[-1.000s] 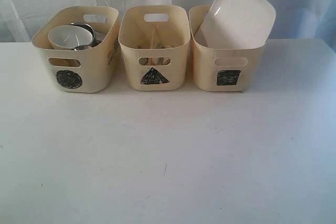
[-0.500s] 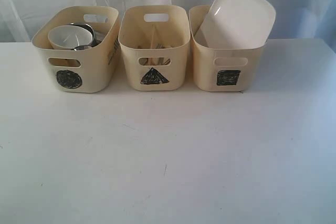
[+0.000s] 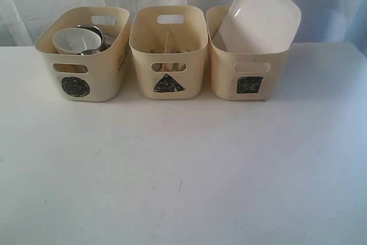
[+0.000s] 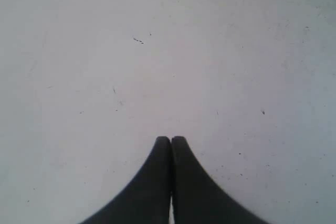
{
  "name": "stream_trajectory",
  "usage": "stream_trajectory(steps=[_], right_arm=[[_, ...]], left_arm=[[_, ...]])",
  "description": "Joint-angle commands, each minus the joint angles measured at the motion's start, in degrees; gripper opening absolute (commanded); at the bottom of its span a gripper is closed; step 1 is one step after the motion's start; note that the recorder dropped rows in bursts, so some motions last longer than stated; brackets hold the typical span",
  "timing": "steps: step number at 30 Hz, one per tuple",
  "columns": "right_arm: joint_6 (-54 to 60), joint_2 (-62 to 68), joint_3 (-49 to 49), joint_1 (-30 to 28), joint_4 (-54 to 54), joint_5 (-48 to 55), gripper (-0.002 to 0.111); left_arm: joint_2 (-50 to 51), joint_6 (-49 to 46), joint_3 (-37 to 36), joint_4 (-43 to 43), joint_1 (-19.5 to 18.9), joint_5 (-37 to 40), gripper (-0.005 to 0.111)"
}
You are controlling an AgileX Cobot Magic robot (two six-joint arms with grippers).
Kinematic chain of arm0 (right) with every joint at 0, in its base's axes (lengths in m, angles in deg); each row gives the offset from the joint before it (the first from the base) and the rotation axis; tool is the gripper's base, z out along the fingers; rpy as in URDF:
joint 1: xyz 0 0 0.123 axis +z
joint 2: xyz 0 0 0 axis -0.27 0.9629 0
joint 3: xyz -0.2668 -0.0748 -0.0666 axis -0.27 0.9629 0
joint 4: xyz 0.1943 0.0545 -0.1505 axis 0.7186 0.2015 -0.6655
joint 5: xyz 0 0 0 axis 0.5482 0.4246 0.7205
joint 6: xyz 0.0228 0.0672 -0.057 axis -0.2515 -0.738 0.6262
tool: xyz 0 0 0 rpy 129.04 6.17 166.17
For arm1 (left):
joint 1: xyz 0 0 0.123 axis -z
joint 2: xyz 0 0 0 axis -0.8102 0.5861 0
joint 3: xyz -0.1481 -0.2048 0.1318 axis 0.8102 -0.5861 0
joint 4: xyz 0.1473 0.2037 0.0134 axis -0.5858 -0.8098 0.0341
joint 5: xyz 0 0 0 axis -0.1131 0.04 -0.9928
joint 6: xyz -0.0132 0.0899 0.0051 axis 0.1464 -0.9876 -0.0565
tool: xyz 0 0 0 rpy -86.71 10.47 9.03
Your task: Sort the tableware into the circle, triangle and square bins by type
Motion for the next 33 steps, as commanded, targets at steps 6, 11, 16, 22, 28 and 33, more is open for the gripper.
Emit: stream_trajectory(steps=[6, 11, 16, 22, 28, 33], right_arm=[[0.0, -0.4, 0.2, -0.1, -0.5, -0.8, 0.000], [0.0, -0.4, 0.2, -0.1, -0.5, -0.8, 0.000], [0.0, -0.4, 0.2, -0.1, -0.5, -0.8, 0.000], [0.0, -0.4, 0.2, -0.1, -0.5, -0.8, 0.000], [0.0, -0.4, 0.2, -0.1, -0.4, -0.8, 0.000], [0.0, -0.4, 0.2, -0.1, -0.4, -0.8, 0.000]], left_arm=[[-8.4, -10.5, -0.3, -2.1, -0.5, 2.8, 0.000], [-13.9, -10.7, -0.3, -2.1, -0.5, 3.0, 0.000], [-15.7, -10.7, -0.3, -2.1, -0.5, 3.2, 0.000], [-15.7, -10.7, -0.3, -2.1, -0.5, 3.0, 0.000], [-15.7, -14.7, -0.3, -1.6, -0.5, 2.9, 0.000], [-15.7, -10.9, -0.3, 0.7, -0.5, 2.9, 0.000]])
